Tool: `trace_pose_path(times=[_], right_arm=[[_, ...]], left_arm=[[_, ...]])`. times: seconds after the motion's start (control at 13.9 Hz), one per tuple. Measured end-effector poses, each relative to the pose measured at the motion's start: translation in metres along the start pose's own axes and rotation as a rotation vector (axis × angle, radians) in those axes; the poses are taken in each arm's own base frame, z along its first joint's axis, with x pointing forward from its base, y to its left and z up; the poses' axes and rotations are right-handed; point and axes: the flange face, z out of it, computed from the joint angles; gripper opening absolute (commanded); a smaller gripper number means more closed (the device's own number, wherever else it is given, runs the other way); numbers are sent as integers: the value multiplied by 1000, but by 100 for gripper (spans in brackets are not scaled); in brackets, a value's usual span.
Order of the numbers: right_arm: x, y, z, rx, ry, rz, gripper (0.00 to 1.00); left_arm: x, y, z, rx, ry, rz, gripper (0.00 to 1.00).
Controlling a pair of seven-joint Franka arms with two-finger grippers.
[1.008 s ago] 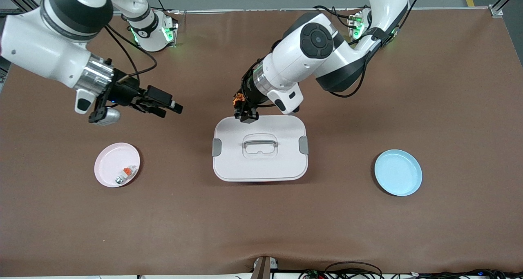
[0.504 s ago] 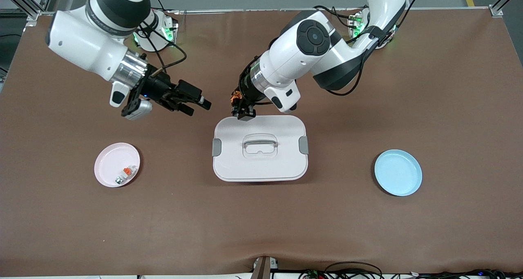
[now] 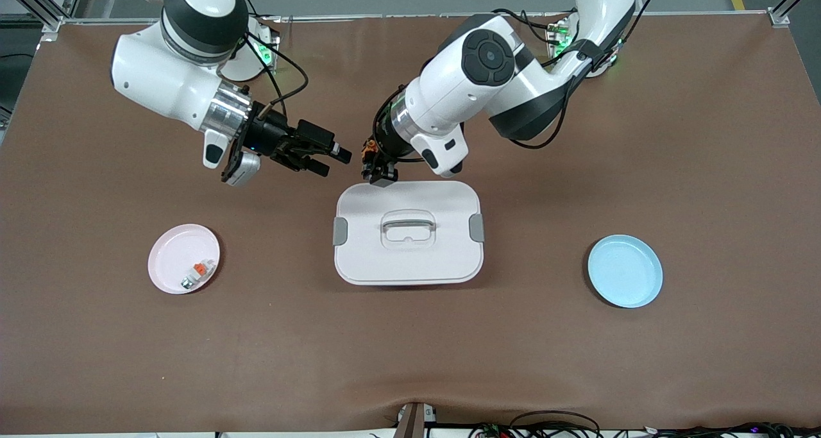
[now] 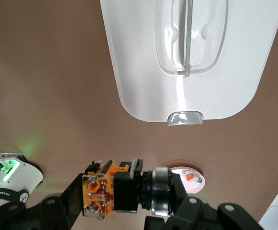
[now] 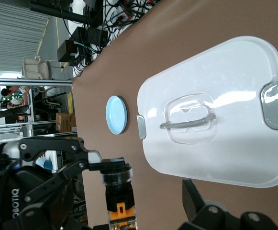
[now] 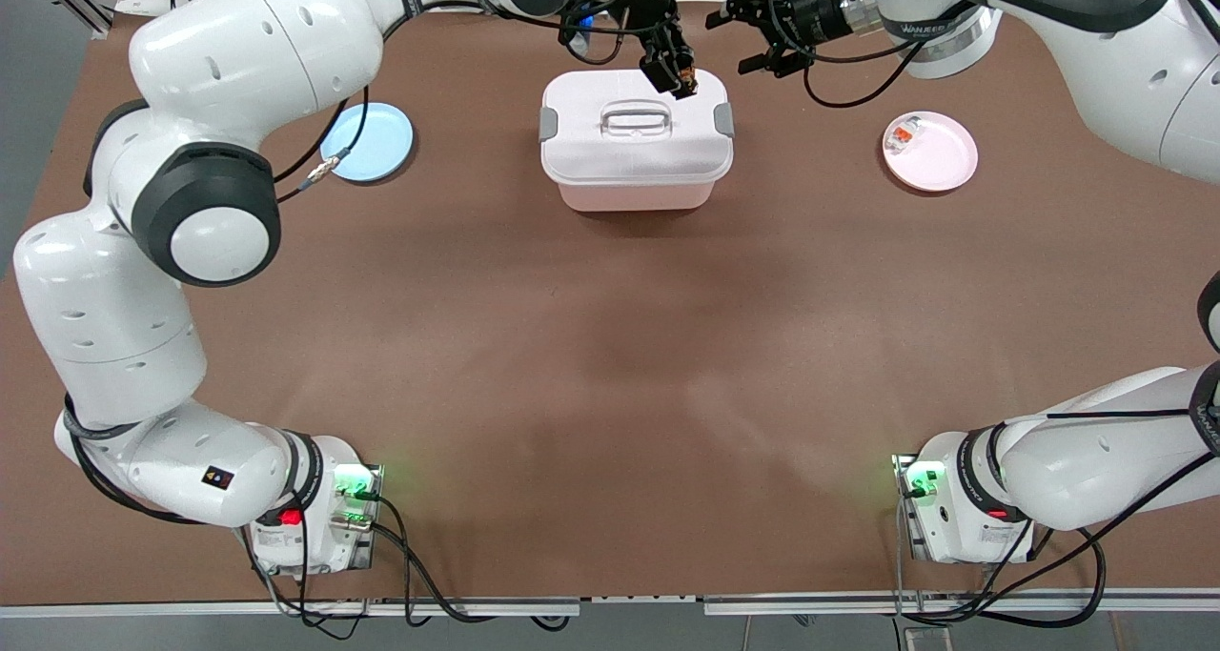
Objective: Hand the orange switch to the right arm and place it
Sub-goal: 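Reach the right gripper toward the switch held by the left gripper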
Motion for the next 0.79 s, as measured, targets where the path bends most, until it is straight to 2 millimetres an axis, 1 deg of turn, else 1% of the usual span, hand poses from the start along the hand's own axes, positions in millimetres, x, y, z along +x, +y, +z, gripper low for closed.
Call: trace_pose_path(times=[0.43, 0.79], right_arm=[[-29, -9, 27, -23, 30, -33, 100], [-37, -2, 35, -29, 17, -16, 100]], left_arm=[[-3, -4, 1, 27, -17, 26, 0], [-2, -3, 0, 42, -35, 18, 0]])
